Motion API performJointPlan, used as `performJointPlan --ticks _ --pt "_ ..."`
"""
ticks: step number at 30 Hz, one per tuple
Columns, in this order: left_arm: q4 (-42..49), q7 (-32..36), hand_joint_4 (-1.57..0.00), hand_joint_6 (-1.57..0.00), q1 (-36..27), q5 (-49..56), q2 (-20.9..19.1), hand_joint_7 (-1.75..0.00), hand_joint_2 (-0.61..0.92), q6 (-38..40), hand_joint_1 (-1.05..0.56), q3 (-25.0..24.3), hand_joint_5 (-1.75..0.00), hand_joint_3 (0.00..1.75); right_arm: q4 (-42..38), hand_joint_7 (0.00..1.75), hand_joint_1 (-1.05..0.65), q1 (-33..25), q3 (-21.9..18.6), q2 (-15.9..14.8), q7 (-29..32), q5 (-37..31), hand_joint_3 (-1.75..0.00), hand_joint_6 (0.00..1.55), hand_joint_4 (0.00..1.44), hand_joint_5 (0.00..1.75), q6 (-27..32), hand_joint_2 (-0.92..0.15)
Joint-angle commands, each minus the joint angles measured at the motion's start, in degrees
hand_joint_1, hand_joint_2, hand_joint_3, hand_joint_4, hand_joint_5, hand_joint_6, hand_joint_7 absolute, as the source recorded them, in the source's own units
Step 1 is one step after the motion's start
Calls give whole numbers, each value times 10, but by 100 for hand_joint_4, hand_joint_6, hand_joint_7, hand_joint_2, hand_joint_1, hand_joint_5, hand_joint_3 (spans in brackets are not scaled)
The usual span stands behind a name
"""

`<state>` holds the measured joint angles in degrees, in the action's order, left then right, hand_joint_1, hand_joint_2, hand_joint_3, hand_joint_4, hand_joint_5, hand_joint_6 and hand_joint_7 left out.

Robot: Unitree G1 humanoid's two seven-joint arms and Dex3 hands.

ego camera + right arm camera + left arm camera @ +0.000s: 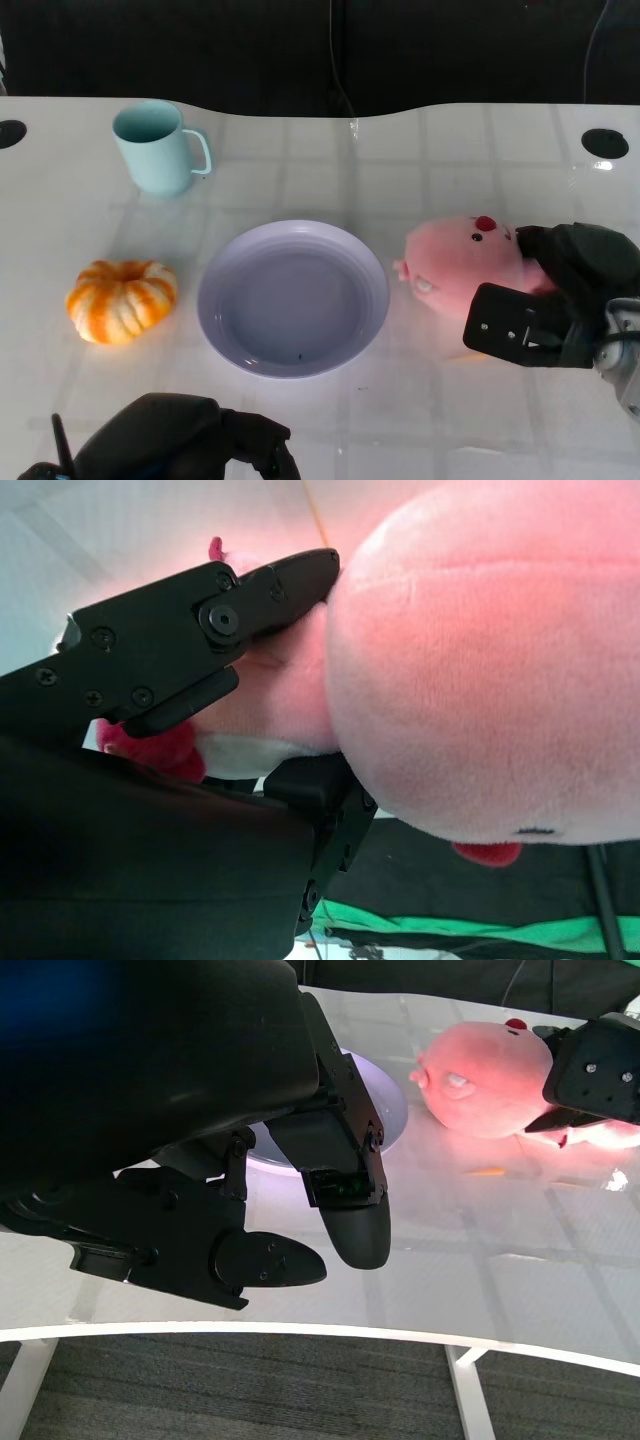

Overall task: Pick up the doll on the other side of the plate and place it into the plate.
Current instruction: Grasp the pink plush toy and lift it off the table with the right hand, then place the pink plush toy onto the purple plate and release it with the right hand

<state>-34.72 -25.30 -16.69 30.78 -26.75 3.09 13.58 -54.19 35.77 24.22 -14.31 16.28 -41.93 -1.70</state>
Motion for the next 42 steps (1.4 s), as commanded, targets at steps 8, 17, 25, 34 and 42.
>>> performJointPlan --ticks 8,17,25,34,42 --pt "0 -1 -70 -86 -4 -5 -6 -65 92 -6 -19 -7 -139 29 69 160 -21 -45 -63 13 5 94 -87 76 80 173 7 -60" --pt "-10 -5 -67 -86 -18 -11 -6 -64 92 -3 -19 -18 -139 30 212 175 -19 -88 -98 4 -9 116 -128 74 89 175 26 -38" --pt "8 4 -71 -86 -4 4 3 -64 92 -7 -20 -3 -135 29 256 175 -14 -80 -116 -4 -45 145 -138 78 93 175 -5 -33" --pt "25 11 -71 -87 8 12 14 -63 92 -16 -18 6 -137 28 330 175 -14 -49 -98 16 -109 146 -134 78 94 175 6 -33" --pt "34 21 -72 -88 6 10 22 -63 92 -35 -18 9 -139 26 330 175 -15 -10 -55 71 -129 121 -125 76 95 175 22 -38"
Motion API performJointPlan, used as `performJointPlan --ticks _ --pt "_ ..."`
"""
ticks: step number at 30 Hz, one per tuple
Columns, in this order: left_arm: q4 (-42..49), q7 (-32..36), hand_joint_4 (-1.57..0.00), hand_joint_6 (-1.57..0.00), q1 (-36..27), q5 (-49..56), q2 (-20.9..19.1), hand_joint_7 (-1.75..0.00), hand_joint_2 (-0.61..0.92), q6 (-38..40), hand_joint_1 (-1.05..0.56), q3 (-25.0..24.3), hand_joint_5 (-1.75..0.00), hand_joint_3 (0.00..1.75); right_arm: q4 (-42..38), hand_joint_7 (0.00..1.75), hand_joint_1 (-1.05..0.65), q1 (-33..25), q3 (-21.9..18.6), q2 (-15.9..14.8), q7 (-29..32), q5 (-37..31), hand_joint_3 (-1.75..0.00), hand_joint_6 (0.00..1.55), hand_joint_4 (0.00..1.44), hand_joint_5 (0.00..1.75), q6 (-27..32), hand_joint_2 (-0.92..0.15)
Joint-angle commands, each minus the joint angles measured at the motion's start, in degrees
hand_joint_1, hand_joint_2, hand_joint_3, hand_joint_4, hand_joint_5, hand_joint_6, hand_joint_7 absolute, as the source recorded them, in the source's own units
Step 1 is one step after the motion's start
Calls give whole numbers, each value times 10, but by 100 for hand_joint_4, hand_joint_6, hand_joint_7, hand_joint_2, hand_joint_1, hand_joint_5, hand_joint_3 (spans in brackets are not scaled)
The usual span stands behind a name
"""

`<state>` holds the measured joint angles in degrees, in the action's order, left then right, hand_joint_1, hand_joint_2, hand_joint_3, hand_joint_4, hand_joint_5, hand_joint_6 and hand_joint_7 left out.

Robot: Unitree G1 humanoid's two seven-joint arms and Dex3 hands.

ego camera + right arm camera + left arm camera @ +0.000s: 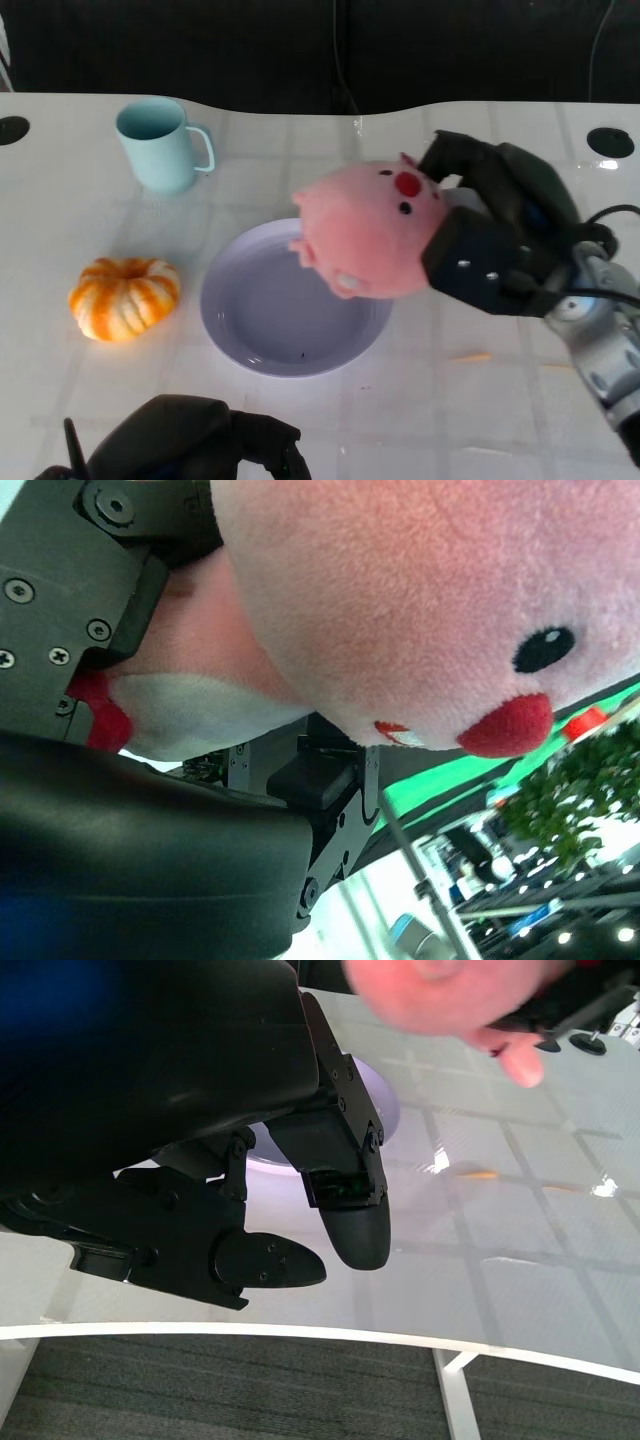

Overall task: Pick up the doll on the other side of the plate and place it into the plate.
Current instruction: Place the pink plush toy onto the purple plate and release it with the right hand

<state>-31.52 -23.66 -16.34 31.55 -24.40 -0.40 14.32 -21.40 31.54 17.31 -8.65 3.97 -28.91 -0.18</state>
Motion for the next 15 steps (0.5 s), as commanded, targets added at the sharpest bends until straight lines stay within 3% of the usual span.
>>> performJointPlan --ticks 1,6,12,15 --pt "0 3 -72 -88 2 2 -2 -62 92 0 -17 1 -138 25 -11 175 -14 43 25 23 -2 -18 -123 76 95 175 1 -37" --pt "-7 -1 -74 -89 -2 3 -6 -62 92 -1 -18 1 -132 25 -67 169 -16 66 48 61 24 -37 -119 78 90 175 -7 -37" --pt "-2 5 -73 -91 -6 0 -10 -61 92 -20 -17 0 -145 22 -136 175 -17 90 52 95 55 -38 -120 78 94 175 -25 -36" --pt "-6 1 -71 -91 -8 6 -8 -60 92 -15 -17 1 -145 24 -159 174 -15 95 48 109 53 -25 -117 77 94 175 -26 -41"
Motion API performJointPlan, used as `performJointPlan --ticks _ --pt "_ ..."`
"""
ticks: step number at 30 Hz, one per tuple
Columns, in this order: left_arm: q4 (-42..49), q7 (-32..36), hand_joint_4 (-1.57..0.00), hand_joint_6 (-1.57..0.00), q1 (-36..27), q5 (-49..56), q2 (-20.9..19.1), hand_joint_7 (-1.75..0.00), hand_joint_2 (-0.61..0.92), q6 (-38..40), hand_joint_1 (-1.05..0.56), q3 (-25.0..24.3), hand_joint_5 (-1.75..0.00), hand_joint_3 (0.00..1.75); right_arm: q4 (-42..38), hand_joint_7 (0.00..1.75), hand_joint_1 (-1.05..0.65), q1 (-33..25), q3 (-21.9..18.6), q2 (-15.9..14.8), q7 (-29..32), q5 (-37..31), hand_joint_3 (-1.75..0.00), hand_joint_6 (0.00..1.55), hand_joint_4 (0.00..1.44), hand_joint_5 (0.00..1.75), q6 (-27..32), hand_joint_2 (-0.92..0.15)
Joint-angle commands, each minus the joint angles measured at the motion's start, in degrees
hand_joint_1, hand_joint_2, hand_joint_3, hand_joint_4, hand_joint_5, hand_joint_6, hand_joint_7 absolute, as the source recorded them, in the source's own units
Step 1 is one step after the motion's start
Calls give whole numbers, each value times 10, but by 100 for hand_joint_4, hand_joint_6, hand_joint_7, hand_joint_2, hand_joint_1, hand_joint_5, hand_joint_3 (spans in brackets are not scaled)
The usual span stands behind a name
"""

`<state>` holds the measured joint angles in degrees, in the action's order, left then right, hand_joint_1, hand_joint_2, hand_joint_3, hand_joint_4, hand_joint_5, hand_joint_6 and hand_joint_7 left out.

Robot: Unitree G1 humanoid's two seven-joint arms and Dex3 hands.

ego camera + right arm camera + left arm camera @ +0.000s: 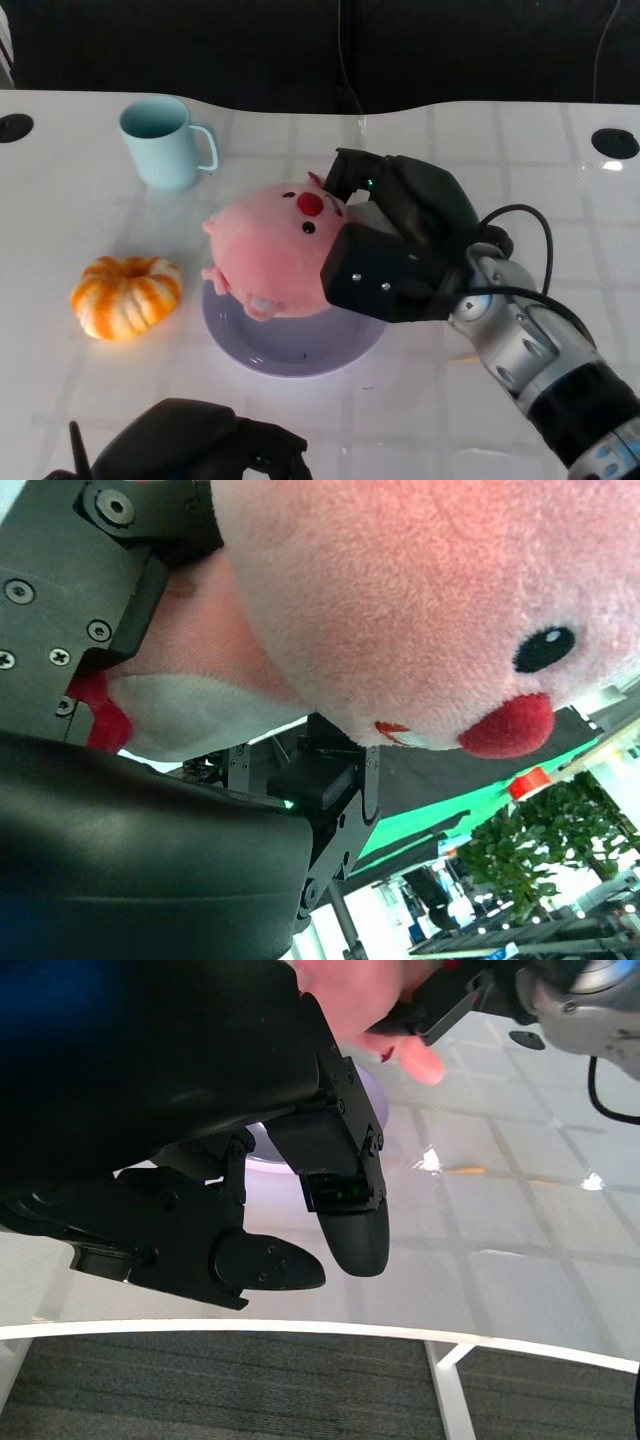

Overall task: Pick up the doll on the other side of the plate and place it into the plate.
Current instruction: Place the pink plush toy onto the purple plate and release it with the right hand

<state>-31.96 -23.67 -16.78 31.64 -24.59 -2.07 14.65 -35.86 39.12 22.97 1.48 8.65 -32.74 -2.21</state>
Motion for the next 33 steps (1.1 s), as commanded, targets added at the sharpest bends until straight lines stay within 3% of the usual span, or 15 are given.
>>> performJointPlan --ticks 1,3,4,5,6,7,8,10,14,18,27,33 --pt "-2 1 -72 -91 -2 8 -6 -59 92 2 -17 -1 -141 24 -22 174 -14 21 -8 9 7 14 -112 77 94 175 -8 -43" --pt "0 3 -73 -91 -1 10 -6 -59 92 -2 -18 0 -139 25 -33 174 -14 22 -6 11 8 16 -109 77 95 175 -15 -43" --pt "3 5 -74 -92 -1 10 -6 -59 92 -5 -18 0 -142 24 -38 156 -12 22 -7 12 6 19 -110 79 92 175 -18 -40" --pt "3 6 -74 -93 -1 10 -7 -59 92 -8 -17 0 -144 23 -40 127 -13 20 -7 12 2 22 -108 81 86 169 -17 -38" --pt "2 5 -74 -93 -2 9 -7 -58 92 -8 -17 -1 -145 23 -40 101 -15 19 -6 11 -6 25 -97 84 81 156 -21 -42" --pt "2 6 -74 -93 -2 9 -7 -58 92 -11 -17 -1 -146 23 -38 75 -19 17 -3 8 -24 28 -83 82 76 128 -22 -51" --pt "3 6 -74 -93 -2 8 -7 -58 92 -13 -17 -2 -147 23 -32 40 -28 16 4 2 -44 27 -57 71 63 86 -22 -68" --pt "7 9 -74 -93 -2 7 -6 -58 92 -16 -17 -2 -148 22 -21 11 -42 15 21 -10 -84 16 -26 55 48 46 -13 -87" --pt "8 10 -74 -94 -3 6 -2 -58 92 -17 -16 -3 -151 20 11 1 -66 6 54 -30 -139 -14 -20 22 17 21 11 -92" --pt "9 5 -72 -94 -2 6 -3 -57 92 -14 -17 -4 -151 21 33 0 -74 -4 68 -39 -164 -26 -21 14 7 16 27 -92" --pt "7 5 -72 -94 -3 8 -1 -57 92 -11 -16 -3 -153 22 96 0 -78 -29 68 -69 -188 -33 -21 9 1 15 42 -92" --pt "8 4 -71 -94 -1 5 -1 -57 92 -12 -16 -4 -153 23 181 2 -74 -63 49 -110 -178 -30 -21 13 5 21 20 -92"
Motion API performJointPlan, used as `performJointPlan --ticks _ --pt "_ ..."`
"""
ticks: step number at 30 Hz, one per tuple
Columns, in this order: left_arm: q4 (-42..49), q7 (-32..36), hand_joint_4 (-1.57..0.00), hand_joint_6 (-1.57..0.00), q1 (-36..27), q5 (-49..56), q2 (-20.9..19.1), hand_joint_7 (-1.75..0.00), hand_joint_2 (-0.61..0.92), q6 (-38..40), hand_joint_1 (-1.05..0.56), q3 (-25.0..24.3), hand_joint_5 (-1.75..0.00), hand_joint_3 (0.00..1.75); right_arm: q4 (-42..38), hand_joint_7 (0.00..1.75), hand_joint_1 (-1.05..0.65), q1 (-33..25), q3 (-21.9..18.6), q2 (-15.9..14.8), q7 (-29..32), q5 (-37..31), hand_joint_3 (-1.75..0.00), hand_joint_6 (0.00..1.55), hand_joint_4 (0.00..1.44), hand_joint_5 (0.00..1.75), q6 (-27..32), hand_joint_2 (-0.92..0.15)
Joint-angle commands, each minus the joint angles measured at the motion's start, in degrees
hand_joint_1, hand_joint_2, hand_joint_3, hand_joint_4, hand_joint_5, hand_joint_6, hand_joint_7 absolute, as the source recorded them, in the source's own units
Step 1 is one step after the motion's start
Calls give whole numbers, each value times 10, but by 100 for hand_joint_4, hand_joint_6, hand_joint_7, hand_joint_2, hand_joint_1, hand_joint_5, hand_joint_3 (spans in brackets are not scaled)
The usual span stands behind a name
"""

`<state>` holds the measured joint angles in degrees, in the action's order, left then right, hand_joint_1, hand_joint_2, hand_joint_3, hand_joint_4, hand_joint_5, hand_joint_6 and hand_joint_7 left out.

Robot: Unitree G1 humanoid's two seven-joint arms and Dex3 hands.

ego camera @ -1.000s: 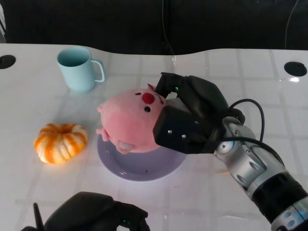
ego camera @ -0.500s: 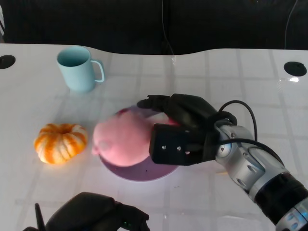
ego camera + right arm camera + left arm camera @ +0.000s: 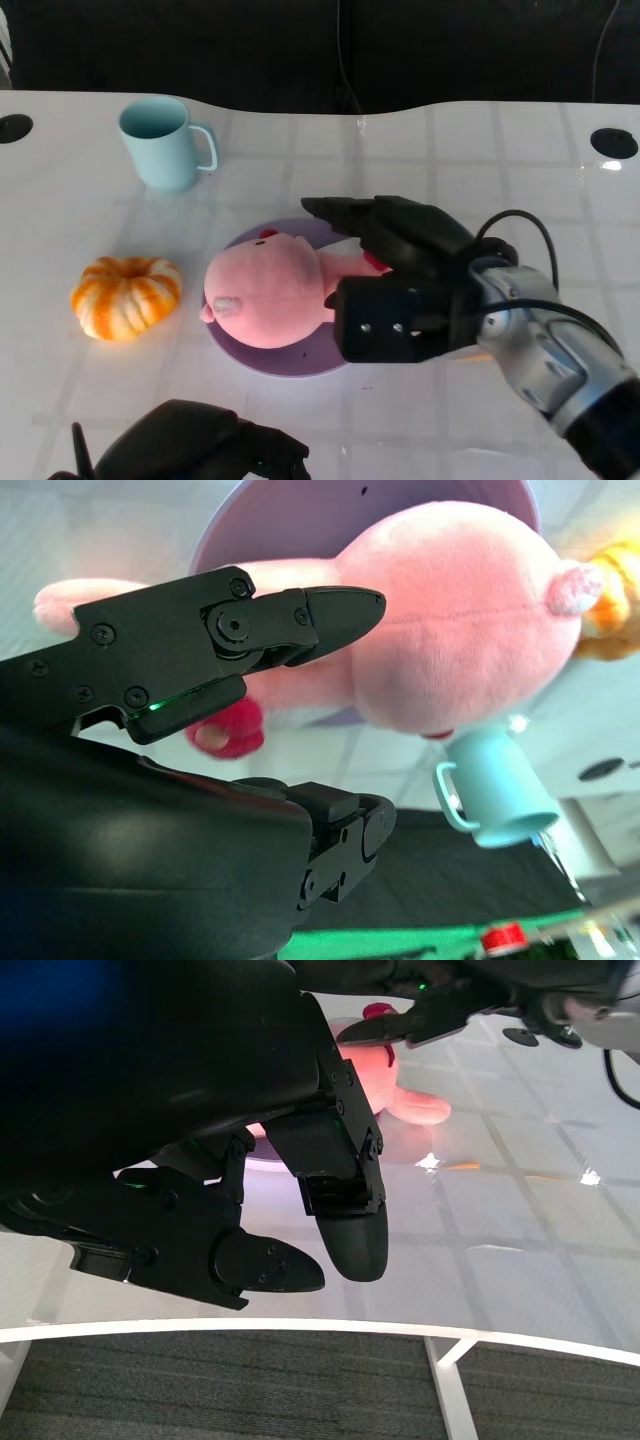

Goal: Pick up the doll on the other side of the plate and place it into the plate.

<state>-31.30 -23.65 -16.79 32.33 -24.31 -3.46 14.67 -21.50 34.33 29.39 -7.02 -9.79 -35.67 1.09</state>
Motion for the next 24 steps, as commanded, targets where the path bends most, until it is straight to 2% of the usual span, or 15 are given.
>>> performJointPlan --ticks 1,4,6,8,10,15,16,18,24 --pt "1 3 -71 -94 0 -3 -3 -57 92 3 -16 -5 -153 23 51 2 -74 -21 -18 -33 5 -1 -22 14 6 22 -18 -92" --pt "0 1 -70 -94 1 -2 -2 -57 92 9 -16 -5 -153 23 85 3 -74 -41 -30 -48 3 7 -23 15 6 25 -28 -92" --pt "1 0 -69 -93 3 -3 -2 -57 92 11 -17 -6 -151 24 114 4 -70 -66 -45 -65 11 17 -21 21 2 50 -51 -92" --pt "2 0 -70 -93 5 -5 -3 -58 92 10 -17 -6 -150 25 134 7 -66 -92 -60 -79 26 23 -21 29 7 63 -78 -92" --pt "1 -2 -70 -93 5 -4 -4 -58 92 11 -17 -6 -150 25 148 9 -64 -114 -73 -88 38 25 -22 34 11 68 -95 -92" --pt "-4 -8 -71 -92 6 -2 -6 -57 92 19 -17 -6 -145 25 170 22 -48 -175 -116 -112 73 50 -17 61 46 92 -158 -92" --pt "-4 -8 -71 -92 7 -2 -5 -57 92 21 -17 -7 -144 25 178 23 -46 -189 -128 -115 70 64 -16 64 49 94 -164 -92" --pt "-5 -11 -71 -92 9 0 -5 -57 92 27 -18 -6 -143 25 192 26 -35 -213 -148 -122 62 87 -11 78 70 93 -172 -92" --pt "-7 -16 -71 -92 14 3 -8 -57 92 37 -17 -5 -141 24 283 32 -12 -295 -196 -152 -4 140 -9 103 94 98 -124 -91"
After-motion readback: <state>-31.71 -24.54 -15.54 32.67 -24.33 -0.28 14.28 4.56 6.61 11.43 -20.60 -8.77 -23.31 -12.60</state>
